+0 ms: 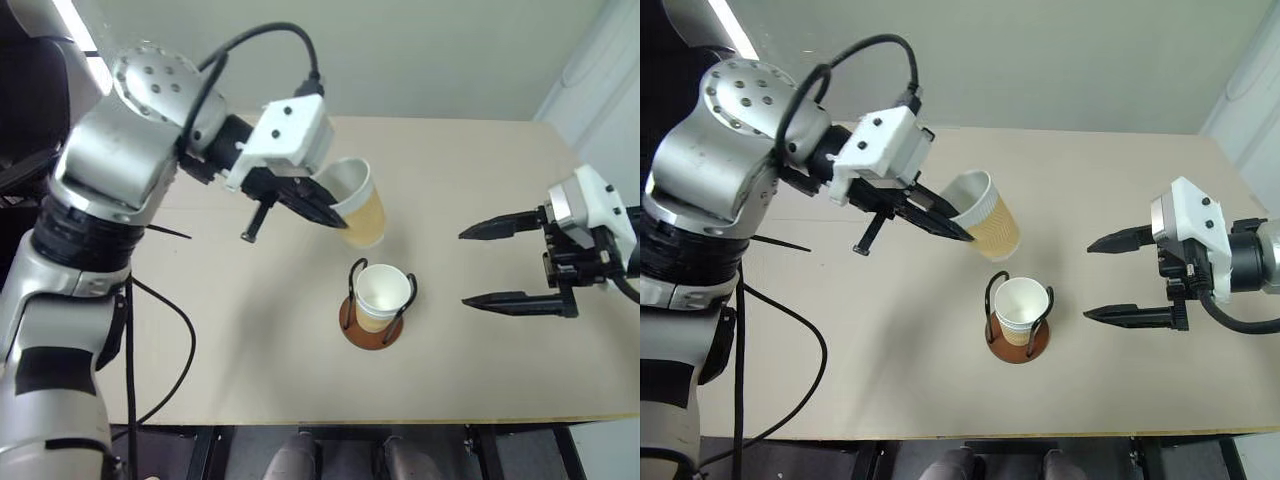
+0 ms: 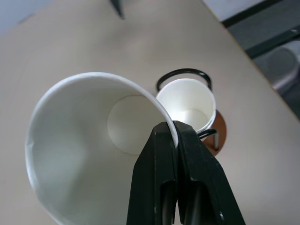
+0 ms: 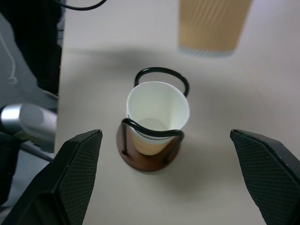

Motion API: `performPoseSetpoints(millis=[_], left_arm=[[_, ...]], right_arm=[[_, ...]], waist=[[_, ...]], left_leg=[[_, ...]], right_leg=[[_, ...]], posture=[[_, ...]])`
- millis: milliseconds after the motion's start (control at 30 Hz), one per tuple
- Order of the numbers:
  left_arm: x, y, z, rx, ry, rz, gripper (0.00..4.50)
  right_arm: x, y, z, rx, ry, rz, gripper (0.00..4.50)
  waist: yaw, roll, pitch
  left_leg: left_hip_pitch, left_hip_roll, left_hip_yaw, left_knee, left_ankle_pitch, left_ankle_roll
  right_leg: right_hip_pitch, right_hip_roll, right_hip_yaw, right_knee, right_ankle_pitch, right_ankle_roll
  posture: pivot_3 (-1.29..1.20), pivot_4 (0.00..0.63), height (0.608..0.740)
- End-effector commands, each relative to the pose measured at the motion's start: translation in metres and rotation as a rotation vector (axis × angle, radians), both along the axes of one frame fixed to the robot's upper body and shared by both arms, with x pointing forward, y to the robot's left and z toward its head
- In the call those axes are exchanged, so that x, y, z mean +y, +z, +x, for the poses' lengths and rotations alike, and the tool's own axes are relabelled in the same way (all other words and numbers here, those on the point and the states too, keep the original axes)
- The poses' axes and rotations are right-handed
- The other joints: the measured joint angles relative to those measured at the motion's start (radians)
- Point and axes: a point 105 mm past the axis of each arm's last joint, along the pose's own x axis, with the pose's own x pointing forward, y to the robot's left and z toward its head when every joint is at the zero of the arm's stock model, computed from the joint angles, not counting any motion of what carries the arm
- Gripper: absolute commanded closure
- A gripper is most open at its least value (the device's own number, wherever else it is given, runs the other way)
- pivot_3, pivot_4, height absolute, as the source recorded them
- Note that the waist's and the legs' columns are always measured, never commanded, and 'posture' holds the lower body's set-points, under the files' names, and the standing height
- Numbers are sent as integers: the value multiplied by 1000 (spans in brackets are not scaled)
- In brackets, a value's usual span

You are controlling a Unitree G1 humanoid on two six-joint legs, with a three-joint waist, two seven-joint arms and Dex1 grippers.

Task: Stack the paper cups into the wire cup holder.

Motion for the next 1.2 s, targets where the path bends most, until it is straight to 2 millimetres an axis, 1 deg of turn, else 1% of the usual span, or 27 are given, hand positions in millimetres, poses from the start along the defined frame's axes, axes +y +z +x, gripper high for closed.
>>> performPoseSetpoints(millis=[33, 233, 333, 400, 533, 733, 1200], left_arm=[[-9, 5, -6, -9, -86, 25, 4466], [-30, 0, -7, 13, -168, 41, 4466], [-36, -1, -9, 17, -196, 46, 4466], [-38, -5, -10, 25, -211, 64, 4466], [-41, -18, -9, 35, -227, 112, 4466], [-46, -32, -11, 47, -260, 158, 4466], [-46, -52, -3, 5, -275, 226, 4466]], right_arm=[[-3, 15, -4, -83, -30, -13, 0], [-6, 20, -7, -107, -64, -14, 0], [-6, 20, -8, -114, -76, -12, 0], [-7, 21, -8, -121, -83, -8, 0], [-8, 22, -8, -125, -92, -9, 0], [-9, 23, -8, -130, -94, -11, 0], [-8, 25, -7, -142, -95, -4, 0]], waist=[[2, 0, 0], [4, 0, 0], [5, 0, 0], [4, 0, 0], [5, 0, 0], [5, 0, 0], [8, 0, 0]], left_leg=[[0, 0, 0, 0, 0, 0], [-1, 0, 0, 0, 0, 0], [-1, 0, 0, 0, 0, 0], [-1, 0, 0, 1, 0, 0], [-1, 0, 0, 1, 0, 0], [-1, 0, 0, 1, 0, 0], [-1, 0, 0, 1, 0, 1]], right_leg=[[0, 0, 0, 0, 0, 0], [0, 0, 0, -1, 0, 1], [0, 0, 0, -1, 0, 1], [0, 0, 0, -1, 1, 1], [0, 0, 0, -1, 1, 1], [0, 0, 0, -1, 1, 1], [0, 0, 0, -1, 1, 2]], posture=[[0, 150, 740], [0, 150, 740], [0, 150, 740], [0, 150, 740], [0, 150, 740], [0, 150, 740], [0, 150, 740]])
